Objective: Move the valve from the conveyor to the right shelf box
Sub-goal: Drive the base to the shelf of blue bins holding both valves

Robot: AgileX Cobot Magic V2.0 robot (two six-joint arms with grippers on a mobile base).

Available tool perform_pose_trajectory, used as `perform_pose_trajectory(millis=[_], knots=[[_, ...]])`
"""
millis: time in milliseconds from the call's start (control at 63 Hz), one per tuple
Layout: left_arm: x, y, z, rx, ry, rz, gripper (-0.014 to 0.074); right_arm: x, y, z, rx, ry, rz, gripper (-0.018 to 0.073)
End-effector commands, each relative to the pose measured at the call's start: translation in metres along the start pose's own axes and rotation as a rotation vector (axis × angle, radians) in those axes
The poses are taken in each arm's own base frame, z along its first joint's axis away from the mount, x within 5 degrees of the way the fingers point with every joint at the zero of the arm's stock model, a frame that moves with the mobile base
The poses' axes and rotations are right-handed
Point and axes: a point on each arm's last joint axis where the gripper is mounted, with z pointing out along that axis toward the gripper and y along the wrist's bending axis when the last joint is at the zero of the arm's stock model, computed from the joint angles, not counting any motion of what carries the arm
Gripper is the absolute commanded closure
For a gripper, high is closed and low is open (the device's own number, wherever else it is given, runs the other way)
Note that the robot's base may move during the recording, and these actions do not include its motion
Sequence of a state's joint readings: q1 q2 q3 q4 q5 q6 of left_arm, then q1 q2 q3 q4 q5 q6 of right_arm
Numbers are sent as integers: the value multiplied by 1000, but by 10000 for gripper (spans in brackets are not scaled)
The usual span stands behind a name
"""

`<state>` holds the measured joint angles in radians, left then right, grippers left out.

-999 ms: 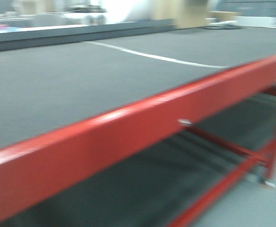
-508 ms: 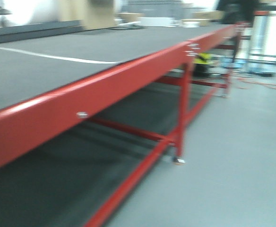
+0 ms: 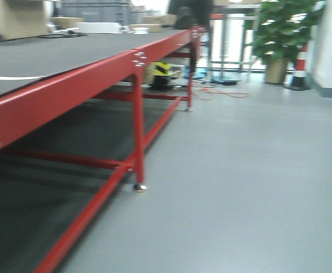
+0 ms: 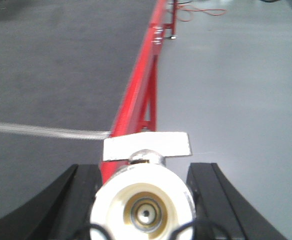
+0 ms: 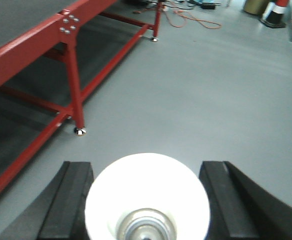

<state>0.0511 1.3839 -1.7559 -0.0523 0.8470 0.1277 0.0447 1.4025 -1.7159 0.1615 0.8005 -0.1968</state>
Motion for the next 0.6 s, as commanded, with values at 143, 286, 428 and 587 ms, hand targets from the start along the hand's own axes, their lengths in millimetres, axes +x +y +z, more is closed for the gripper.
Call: perform_pose_trajectory(millis=[143,286,428,587], knots=[[-10,-1,-9,2,-78,-10,708,-13,-1,-12,24,-109,-10,713],[-10,-1,-9,2,-78,-10,708,-13,-1,-12,24,-109,-10,713],[-10,-1,-9,2,-78,-10,708,-13,-1,-12,24,-109,-10,713],[-10,-1,-9,2,-78,-10,708,-13,-1,-12,24,-109,-10,713]])
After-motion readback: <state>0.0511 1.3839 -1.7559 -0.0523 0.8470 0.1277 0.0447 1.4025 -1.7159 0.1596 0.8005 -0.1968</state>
